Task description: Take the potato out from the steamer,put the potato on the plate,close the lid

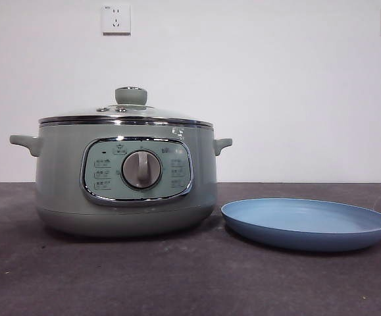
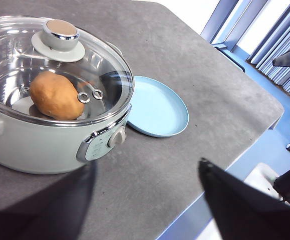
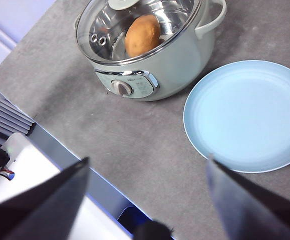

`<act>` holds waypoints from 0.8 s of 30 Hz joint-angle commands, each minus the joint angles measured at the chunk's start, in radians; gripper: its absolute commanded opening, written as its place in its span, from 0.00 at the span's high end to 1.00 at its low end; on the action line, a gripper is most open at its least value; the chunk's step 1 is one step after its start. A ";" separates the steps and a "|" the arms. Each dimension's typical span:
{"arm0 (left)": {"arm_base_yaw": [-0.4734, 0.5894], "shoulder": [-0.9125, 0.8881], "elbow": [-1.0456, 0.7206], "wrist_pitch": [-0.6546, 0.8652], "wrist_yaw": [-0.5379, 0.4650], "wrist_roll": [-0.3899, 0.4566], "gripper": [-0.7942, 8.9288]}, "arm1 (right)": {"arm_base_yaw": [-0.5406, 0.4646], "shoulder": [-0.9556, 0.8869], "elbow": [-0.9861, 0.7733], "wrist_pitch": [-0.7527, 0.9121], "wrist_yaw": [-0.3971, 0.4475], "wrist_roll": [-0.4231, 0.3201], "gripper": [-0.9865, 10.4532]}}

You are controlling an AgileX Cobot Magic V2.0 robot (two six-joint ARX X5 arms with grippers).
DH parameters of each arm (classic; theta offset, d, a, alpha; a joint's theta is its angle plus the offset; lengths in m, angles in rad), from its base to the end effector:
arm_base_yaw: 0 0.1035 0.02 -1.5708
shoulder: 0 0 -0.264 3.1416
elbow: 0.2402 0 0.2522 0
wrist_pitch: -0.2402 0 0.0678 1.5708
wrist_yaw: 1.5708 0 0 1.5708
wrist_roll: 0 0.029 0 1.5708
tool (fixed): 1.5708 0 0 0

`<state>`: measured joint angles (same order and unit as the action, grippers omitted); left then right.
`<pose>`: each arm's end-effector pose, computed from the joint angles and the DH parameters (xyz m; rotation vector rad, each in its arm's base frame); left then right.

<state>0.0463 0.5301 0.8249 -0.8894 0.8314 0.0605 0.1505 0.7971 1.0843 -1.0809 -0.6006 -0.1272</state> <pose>0.0824 -0.0176 0.3166 -0.2031 0.5281 -0.7768 0.1140 0.0339 0.3539 0.0662 0.7436 0.7584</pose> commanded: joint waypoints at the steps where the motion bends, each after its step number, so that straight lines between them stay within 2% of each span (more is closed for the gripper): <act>1: -0.003 0.011 0.003 0.005 -0.016 0.014 0.26 | 0.002 0.000 0.001 0.002 -0.001 0.006 0.31; 12: -0.079 0.177 0.159 0.029 -0.130 0.021 0.27 | 0.002 0.001 0.001 0.002 -0.002 0.006 0.31; 18: -0.166 0.348 0.264 0.120 -0.200 0.024 0.27 | 0.002 0.001 0.001 0.002 -0.001 0.006 0.31; 24: -0.268 0.539 0.343 0.233 -0.329 0.069 0.27 | 0.002 0.001 0.001 0.002 -0.001 0.006 0.31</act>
<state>-0.2100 1.0470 1.1599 -0.6731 0.5159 0.0986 0.1505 0.7975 1.0843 -1.0817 -0.6010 -0.1230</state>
